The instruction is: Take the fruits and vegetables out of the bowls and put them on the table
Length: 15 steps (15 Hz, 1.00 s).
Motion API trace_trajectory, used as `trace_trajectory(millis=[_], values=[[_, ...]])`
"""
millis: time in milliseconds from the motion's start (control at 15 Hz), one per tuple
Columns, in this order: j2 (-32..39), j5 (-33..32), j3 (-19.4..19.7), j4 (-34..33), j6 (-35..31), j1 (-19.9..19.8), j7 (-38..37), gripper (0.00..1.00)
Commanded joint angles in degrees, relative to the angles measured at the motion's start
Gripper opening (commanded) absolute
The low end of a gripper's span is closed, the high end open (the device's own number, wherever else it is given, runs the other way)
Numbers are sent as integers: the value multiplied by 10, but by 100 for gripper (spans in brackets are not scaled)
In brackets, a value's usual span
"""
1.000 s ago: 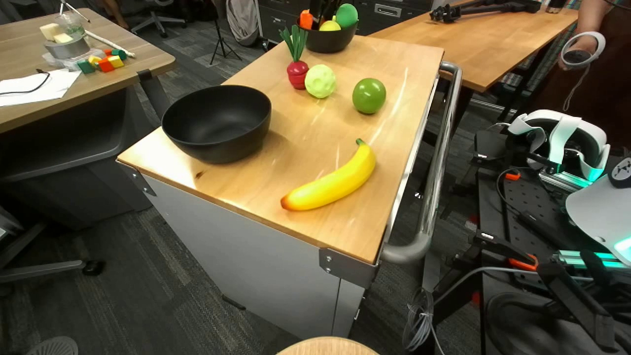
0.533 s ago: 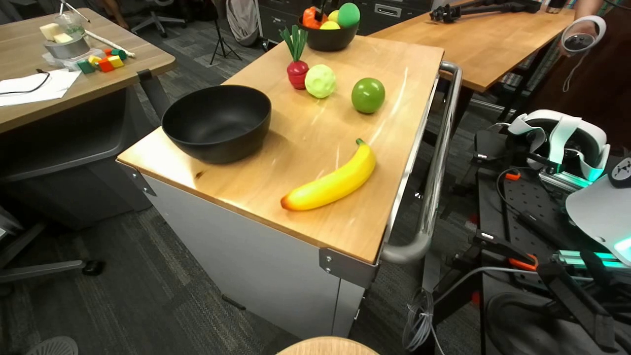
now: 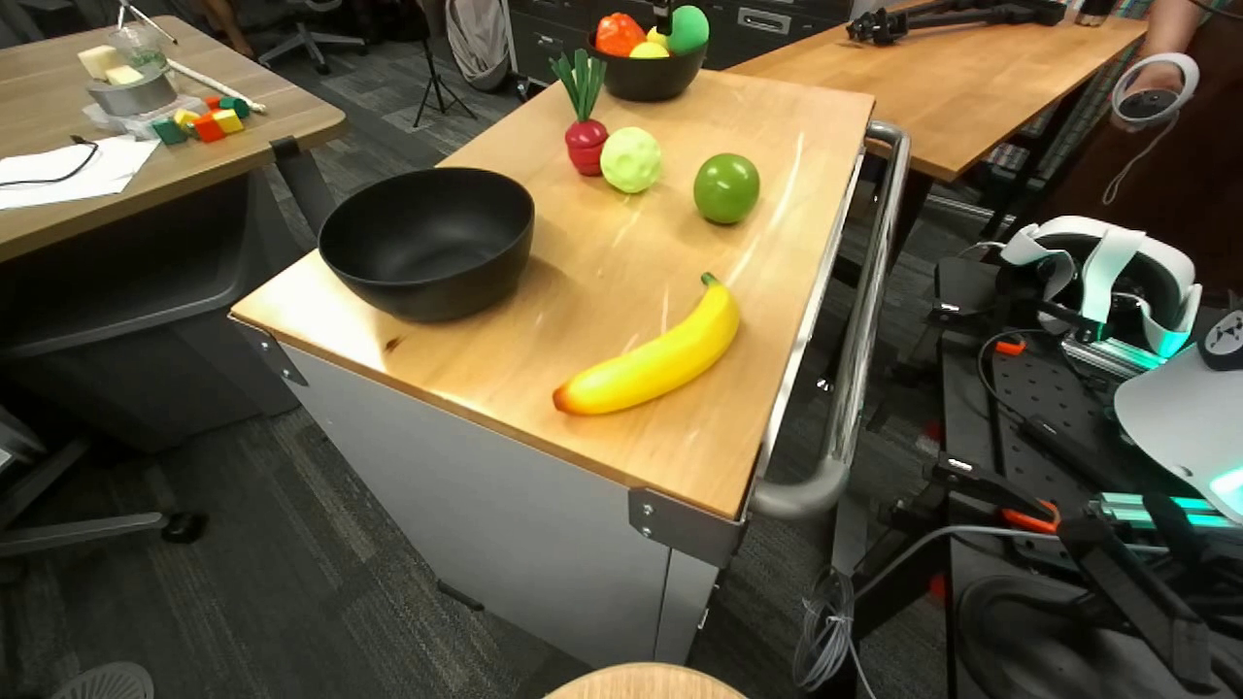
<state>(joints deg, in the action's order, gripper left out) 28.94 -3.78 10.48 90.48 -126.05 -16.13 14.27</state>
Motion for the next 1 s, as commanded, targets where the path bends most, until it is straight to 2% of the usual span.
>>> trace_trajectory(millis=[0, 67, 467, 800, 933], values=[[15, -2, -7, -25, 25, -3, -4, 100], [18, -4, -7, -25, 22, -2, -7, 82], [0, 4, -13, -10, 37, -5, 5, 36], [-86, 43, -44, 59, 27, -15, 80, 30], [-135, 80, -61, 113, -5, -20, 137, 30]])
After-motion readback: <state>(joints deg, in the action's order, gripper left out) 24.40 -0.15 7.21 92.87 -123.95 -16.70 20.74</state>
